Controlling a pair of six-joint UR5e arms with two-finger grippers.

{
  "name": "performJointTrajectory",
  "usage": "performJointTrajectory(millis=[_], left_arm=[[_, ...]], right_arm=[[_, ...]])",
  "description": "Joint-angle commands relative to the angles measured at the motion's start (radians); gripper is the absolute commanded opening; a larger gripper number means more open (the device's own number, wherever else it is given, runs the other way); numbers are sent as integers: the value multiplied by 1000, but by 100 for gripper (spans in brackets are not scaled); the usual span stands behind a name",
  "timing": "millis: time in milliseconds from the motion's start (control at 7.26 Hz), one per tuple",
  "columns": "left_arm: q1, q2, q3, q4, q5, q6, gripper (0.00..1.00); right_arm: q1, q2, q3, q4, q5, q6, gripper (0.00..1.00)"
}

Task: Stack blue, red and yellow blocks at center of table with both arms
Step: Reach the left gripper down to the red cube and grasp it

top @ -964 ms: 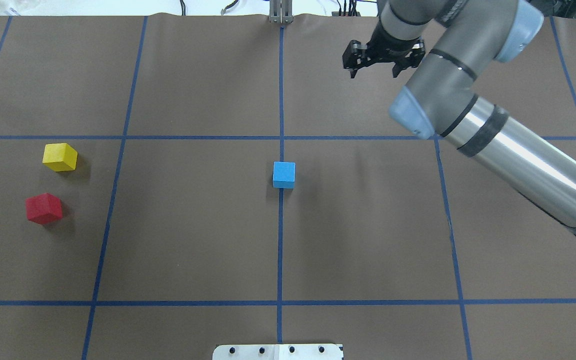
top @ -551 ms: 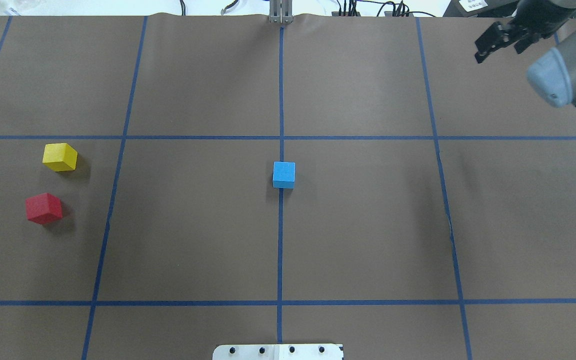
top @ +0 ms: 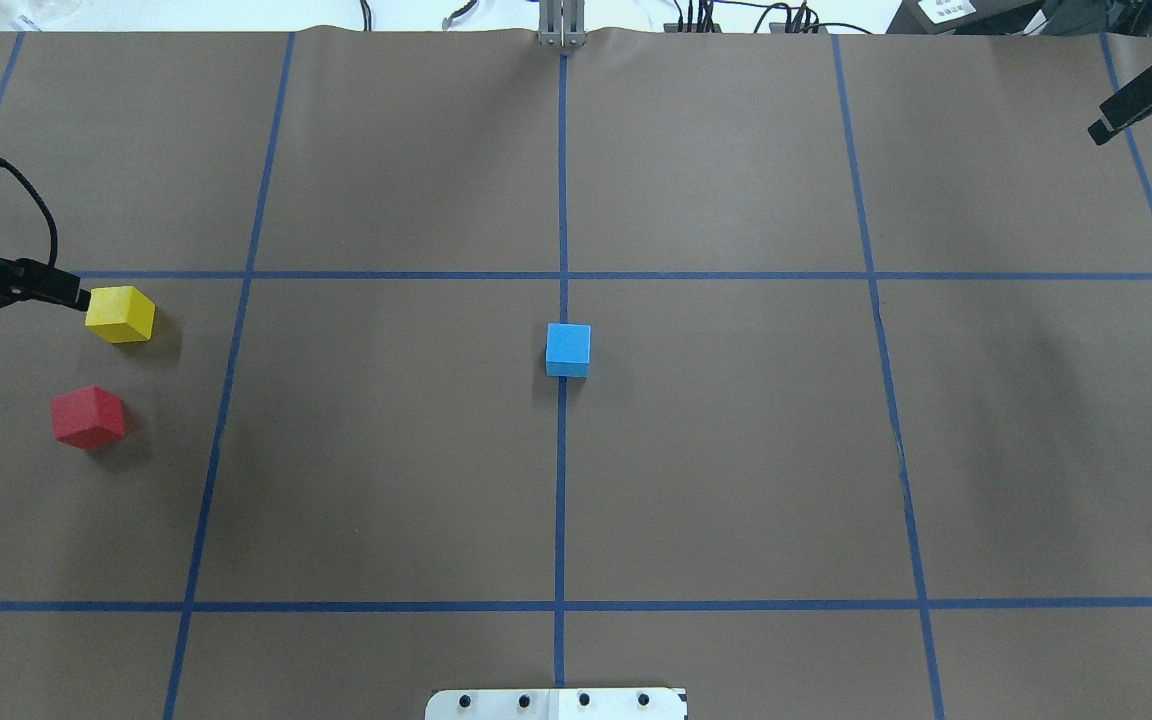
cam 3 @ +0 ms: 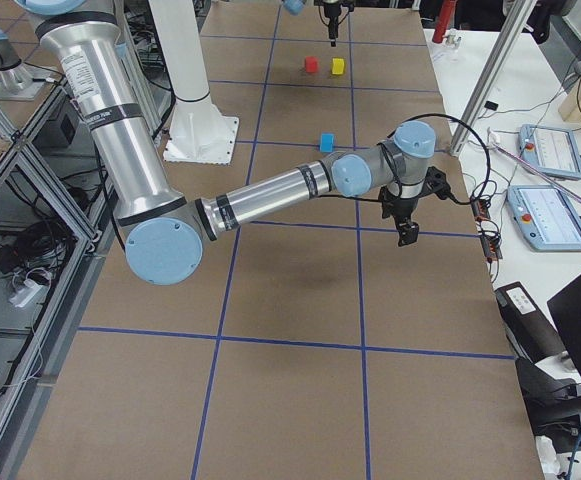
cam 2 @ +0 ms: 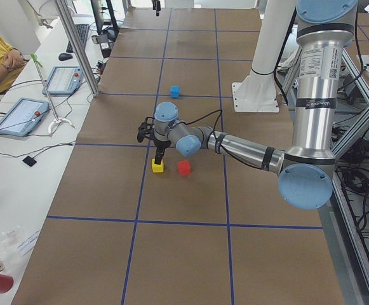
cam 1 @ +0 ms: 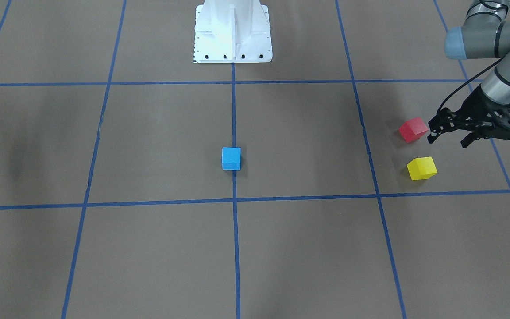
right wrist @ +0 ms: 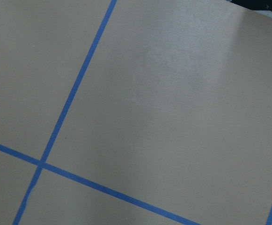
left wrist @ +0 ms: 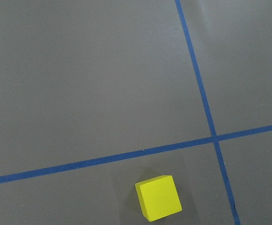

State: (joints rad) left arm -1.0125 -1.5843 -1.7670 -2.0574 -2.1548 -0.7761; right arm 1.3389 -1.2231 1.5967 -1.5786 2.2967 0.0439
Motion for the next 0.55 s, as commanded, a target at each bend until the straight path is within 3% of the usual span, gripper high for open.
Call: performJointTrajectory(millis=[0,413], left_arm=[[81,21,4,23,21,-255,100],[110,61,6,25,23,-301,100]], right_arm=[[2,-6,0,0,1,-6,100],[3,-6,2,0,1,-6,100]])
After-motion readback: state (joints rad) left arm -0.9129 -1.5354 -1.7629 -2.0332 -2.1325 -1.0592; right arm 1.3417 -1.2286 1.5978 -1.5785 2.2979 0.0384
